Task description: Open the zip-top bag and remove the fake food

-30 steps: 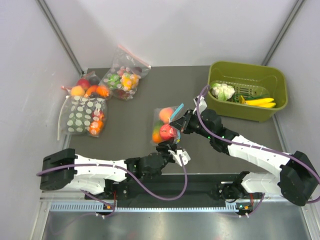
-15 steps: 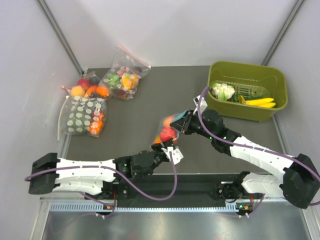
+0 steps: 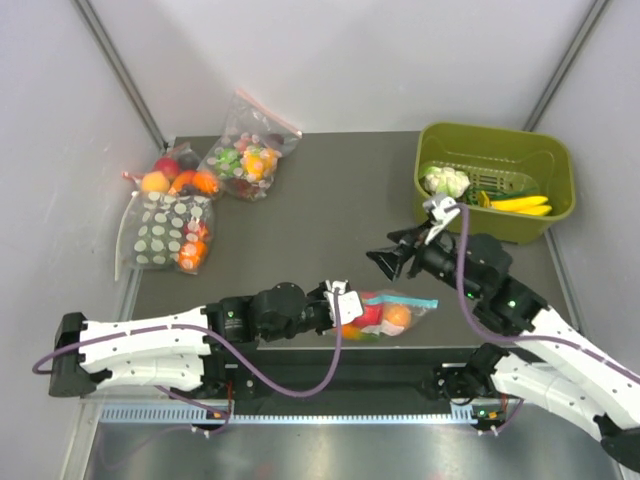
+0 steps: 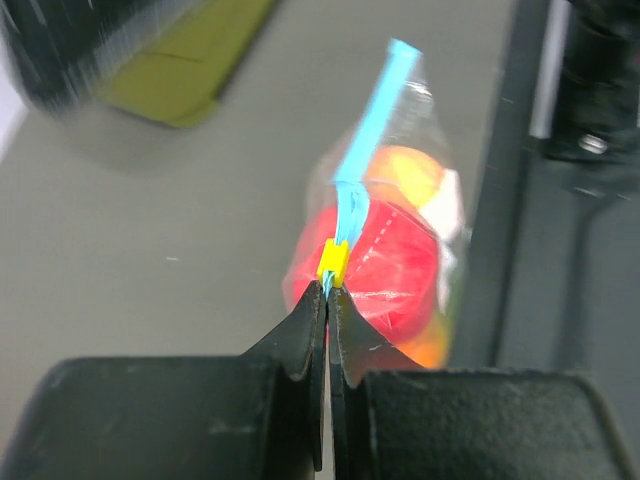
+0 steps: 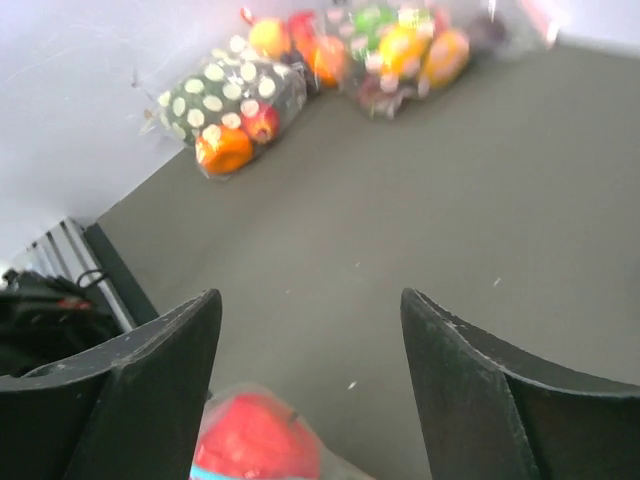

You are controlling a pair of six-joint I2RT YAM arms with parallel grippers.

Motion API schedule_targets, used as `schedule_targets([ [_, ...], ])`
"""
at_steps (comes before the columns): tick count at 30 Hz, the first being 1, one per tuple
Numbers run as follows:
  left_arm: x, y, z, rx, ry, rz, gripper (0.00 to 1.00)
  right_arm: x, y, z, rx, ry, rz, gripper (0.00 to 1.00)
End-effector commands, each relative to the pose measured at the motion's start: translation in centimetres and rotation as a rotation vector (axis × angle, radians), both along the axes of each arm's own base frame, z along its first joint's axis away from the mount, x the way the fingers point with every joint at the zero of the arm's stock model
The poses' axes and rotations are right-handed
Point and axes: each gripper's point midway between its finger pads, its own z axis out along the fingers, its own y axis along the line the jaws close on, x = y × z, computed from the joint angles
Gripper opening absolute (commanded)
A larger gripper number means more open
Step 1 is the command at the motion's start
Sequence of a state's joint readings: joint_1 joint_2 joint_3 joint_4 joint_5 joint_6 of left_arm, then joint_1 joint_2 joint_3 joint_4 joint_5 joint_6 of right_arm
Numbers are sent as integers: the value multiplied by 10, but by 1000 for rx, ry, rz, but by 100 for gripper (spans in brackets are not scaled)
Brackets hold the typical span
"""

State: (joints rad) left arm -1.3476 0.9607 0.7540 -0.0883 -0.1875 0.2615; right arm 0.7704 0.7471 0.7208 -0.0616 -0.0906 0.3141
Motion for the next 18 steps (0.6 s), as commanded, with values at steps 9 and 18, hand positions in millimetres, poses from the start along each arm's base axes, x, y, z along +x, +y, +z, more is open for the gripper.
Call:
schedule_targets([
  [9, -25, 1, -8, 42, 188, -198, 0, -84, -13, 2, -126, -254, 381, 59],
  [18, -35, -3, -2, 44, 225, -270, 0, -105, 12, -24, -166, -198, 603, 52],
])
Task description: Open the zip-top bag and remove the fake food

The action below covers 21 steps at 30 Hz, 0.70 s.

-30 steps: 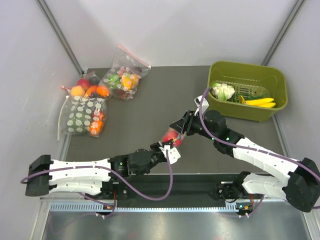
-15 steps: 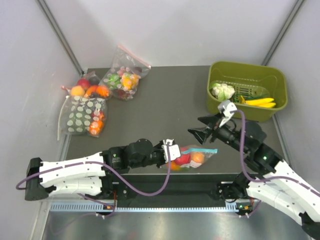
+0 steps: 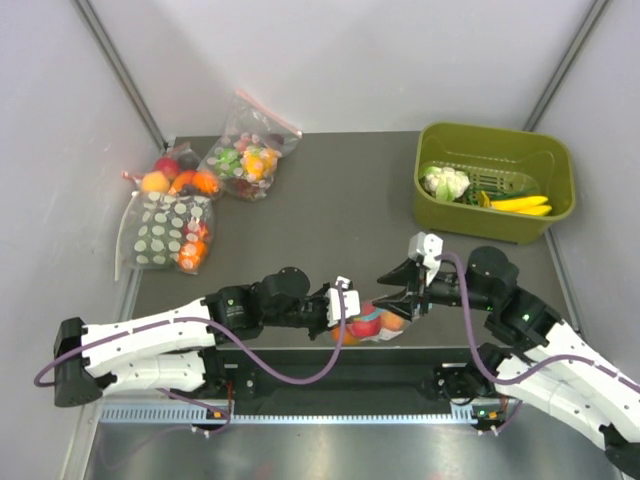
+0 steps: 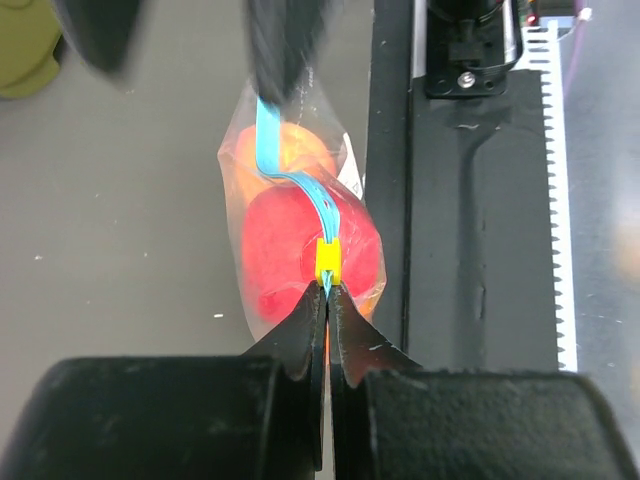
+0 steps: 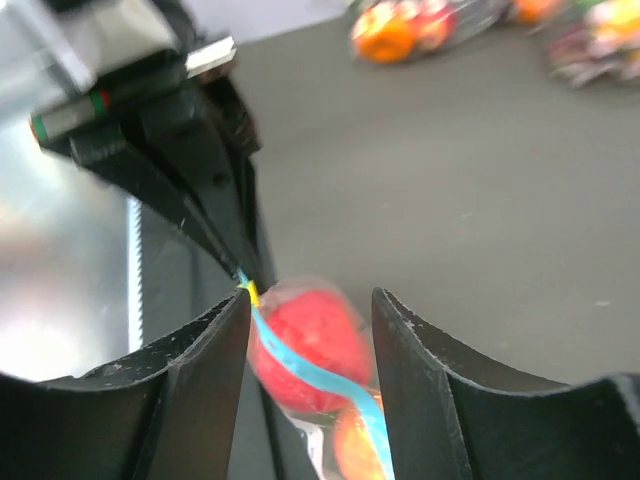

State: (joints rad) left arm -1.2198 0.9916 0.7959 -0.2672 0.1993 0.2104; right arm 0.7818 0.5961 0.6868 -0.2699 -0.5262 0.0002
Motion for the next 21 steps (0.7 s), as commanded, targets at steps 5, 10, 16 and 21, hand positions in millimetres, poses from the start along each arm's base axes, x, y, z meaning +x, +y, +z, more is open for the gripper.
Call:
schedule_targets([
  [5, -8, -8, 33, -75, 26, -65, 0, -30, 23, -6, -12, -3, 190, 51],
  [10, -4, -9, 32, -62, 27, -54, 0, -42, 38, -19, -51, 11, 233, 49],
  [16, -3, -8, 31, -56, 30, -50, 0, -43, 42, -24, -81, 7, 232, 46],
  [21, -4, -7, 31, -56, 34, -45, 0, -38, 43, -32, -109, 4, 206, 42],
])
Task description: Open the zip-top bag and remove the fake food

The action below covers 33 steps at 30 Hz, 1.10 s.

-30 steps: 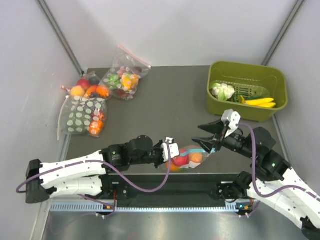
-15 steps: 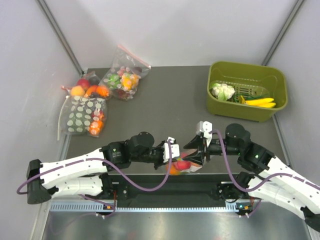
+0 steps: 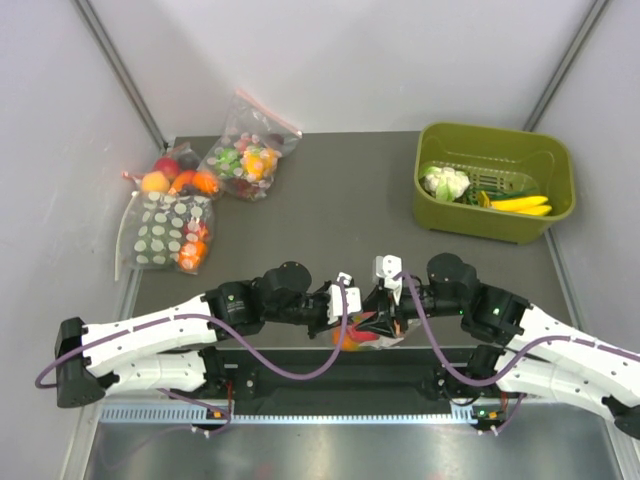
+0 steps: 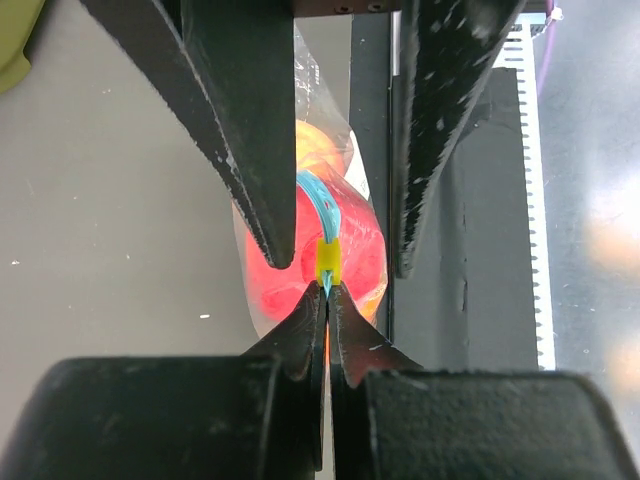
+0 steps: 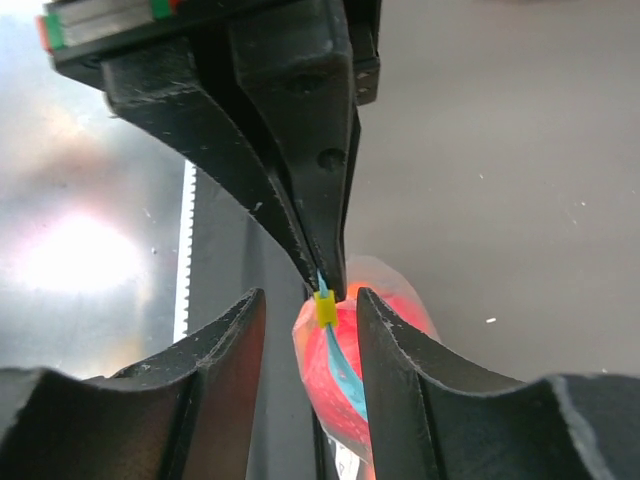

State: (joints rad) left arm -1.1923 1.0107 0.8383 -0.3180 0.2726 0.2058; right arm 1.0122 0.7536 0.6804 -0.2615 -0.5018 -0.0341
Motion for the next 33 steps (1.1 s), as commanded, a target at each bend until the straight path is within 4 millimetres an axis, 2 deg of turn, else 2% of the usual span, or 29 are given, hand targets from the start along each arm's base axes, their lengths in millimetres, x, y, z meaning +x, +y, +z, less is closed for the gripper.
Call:
schedule_targets([
  [1, 0, -7, 28, -73, -9, -8, 0, 5, 5, 7, 21, -52, -8, 41],
  [11, 0, -5, 32, -82, -14, -1, 0, 8, 8, -1, -4, -47, -9, 37],
  [17, 2, -3, 33, -86, -21, 9, 0, 7, 7, -3, -8, -47, -8, 28],
  [20, 4, -3, 33, -84, -27, 19, 0, 9, 6, -3, -8, -51, -18, 18],
  [21, 5, -2, 34, -88, -30, 25, 0, 9, 6, -4, -10, -50, -22, 7],
  [23, 7, -1, 33, -88, -36, 40, 0, 11, 4, -4, -8, -61, -40, 1],
  [28, 15, 4, 34, -92, -58, 92, 0, 26, -3, -2, -3, -89, -137, 0],
  [33, 39, 13, 32, -73, -117, 225, 0, 40, -12, -4, -39, -81, -244, 0],
])
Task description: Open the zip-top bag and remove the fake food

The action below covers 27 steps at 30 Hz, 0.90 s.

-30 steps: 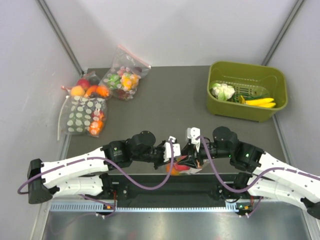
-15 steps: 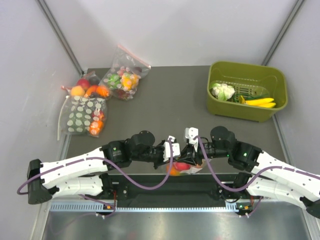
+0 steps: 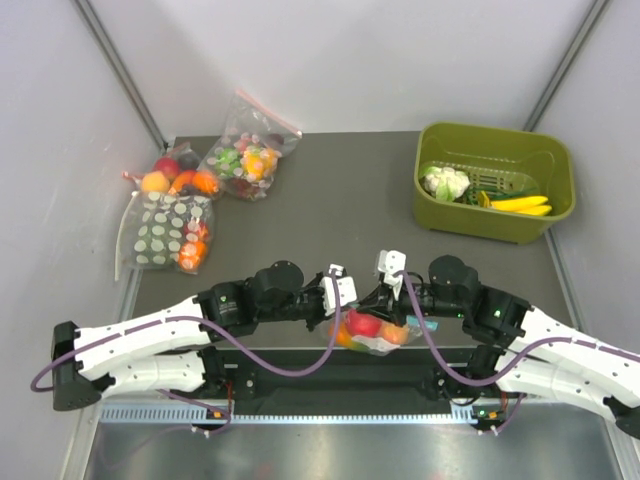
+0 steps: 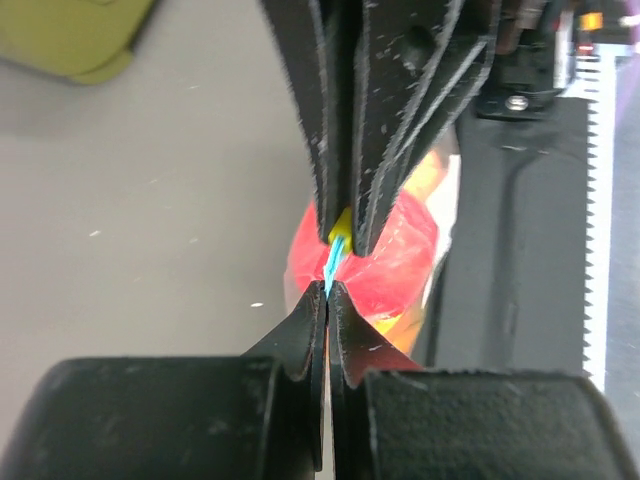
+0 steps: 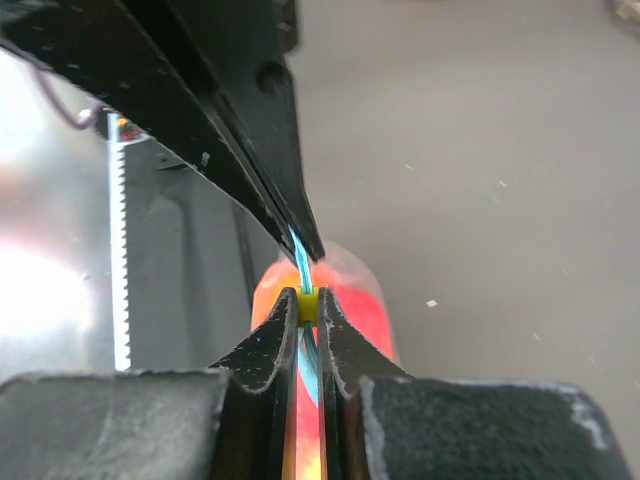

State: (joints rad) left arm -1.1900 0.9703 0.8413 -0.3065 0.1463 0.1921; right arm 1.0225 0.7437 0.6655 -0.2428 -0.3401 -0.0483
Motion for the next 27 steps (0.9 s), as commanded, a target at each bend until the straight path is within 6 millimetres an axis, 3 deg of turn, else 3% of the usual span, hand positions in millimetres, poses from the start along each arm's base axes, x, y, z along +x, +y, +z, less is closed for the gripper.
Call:
schedule_targets([
  [1, 22, 8, 17, -35, -63, 124, 0, 17, -12, -3, -35, -11, -132, 0],
  [14, 88, 56, 23, -9, -202, 568, 0, 37, -29, -4, -64, 59, -334, 0],
  [27, 143, 113, 30, 19, -274, 939, 0, 40, -47, -8, -91, 96, -430, 0],
])
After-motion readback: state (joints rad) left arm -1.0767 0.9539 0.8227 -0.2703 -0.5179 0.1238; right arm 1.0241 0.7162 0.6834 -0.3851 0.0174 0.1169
